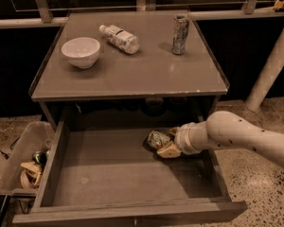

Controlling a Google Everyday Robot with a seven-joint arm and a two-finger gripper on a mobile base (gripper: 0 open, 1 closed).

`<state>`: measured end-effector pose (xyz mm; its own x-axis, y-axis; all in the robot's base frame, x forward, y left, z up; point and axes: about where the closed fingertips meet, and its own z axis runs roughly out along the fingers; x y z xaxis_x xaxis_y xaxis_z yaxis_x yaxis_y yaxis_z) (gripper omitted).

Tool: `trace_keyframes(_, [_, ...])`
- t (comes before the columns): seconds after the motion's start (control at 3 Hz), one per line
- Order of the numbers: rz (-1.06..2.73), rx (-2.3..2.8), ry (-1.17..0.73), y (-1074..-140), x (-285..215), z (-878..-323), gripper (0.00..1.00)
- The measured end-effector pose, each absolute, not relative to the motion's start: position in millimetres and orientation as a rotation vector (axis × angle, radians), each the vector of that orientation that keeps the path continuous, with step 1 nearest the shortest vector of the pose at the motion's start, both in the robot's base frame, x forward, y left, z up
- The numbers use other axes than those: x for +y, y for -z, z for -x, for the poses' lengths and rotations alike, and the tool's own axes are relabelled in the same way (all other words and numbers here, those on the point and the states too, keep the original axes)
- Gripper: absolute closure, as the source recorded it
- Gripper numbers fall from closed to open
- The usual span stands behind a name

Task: Place 7up can into top drawer

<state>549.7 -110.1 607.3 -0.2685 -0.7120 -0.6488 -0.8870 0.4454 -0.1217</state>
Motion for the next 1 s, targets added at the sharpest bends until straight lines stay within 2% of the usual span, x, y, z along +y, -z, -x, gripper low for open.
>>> trace_keyframes(0.33, [1.334, 2.057, -0.351, -607.3, -110.0, -549.7, 0.13])
trace_keyframes(0.67, [1.334, 2.057, -0.351, -607.3, -110.0, -549.7, 0.00])
trace_keyframes(1.0, [1.335, 2.057, -0.352, -607.3, -110.0, -549.7, 0.00])
